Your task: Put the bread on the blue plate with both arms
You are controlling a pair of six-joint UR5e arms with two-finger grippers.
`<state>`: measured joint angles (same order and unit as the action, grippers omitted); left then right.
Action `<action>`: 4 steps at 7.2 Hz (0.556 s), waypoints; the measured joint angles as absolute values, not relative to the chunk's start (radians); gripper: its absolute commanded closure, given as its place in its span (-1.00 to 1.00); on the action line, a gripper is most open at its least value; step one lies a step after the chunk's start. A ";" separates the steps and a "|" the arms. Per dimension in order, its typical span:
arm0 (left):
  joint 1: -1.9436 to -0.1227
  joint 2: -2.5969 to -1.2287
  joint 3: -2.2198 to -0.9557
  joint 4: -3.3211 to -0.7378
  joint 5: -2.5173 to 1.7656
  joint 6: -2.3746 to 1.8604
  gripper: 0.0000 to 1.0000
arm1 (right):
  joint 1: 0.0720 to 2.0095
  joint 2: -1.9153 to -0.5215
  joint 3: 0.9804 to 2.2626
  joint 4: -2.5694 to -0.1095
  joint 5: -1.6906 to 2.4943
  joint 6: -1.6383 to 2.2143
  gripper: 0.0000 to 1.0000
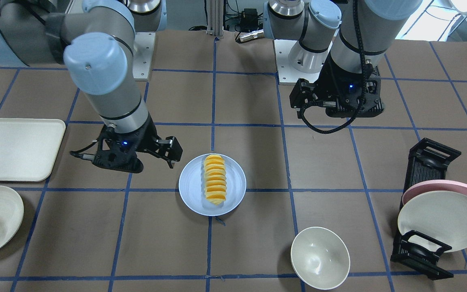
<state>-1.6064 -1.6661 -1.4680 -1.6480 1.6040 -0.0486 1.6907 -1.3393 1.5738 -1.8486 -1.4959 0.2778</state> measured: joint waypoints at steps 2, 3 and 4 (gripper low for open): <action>-1.606 -1.666 -1.464 -1.646 1.605 -0.050 -1.00 | 1.584 -1.455 1.557 -1.708 -1.548 0.091 -1.00; -1.605 -1.666 -1.461 -1.646 1.604 -0.051 -1.00 | 1.540 -1.514 1.539 -1.622 -1.550 0.029 -1.00; -1.605 -1.666 -1.459 -1.645 1.603 -0.051 -1.00 | 1.518 -1.551 1.519 -1.568 -1.549 -0.008 -1.00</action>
